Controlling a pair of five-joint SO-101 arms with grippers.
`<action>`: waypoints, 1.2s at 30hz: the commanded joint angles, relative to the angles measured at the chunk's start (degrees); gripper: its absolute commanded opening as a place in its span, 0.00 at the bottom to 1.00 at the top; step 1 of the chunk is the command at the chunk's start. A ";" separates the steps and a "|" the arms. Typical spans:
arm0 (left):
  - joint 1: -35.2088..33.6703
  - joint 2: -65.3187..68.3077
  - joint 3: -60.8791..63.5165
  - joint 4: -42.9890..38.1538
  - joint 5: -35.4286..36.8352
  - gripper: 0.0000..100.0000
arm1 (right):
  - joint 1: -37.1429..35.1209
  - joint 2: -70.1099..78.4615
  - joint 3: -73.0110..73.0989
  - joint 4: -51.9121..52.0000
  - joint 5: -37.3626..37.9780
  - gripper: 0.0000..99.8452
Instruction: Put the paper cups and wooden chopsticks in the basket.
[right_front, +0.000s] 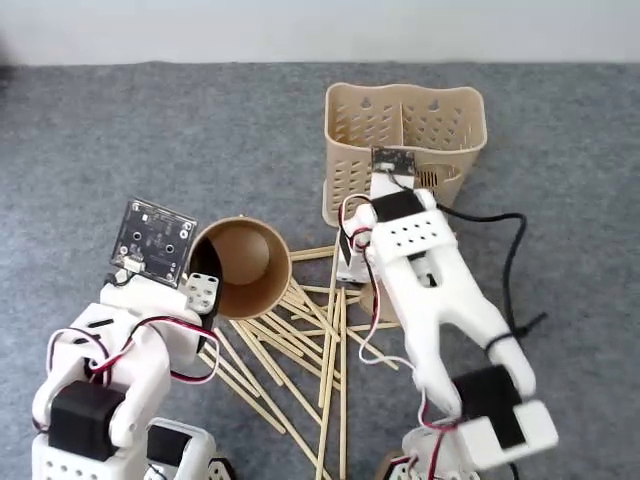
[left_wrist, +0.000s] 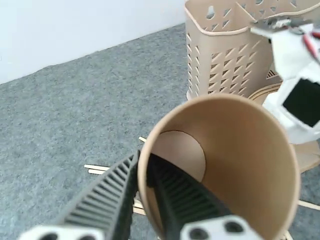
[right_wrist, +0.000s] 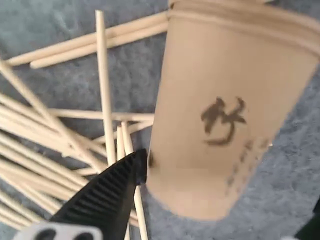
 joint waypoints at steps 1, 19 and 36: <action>-0.26 -0.44 -2.68 0.00 -1.32 0.01 | 0.48 1.71 -2.73 -1.10 -0.44 0.51; -0.26 -0.44 -2.68 0.09 -1.32 0.01 | 3.91 2.33 -2.99 5.49 5.80 0.31; -0.26 -0.44 -2.68 -0.18 -1.32 0.01 | 3.82 -0.04 -14.42 21.85 15.65 0.22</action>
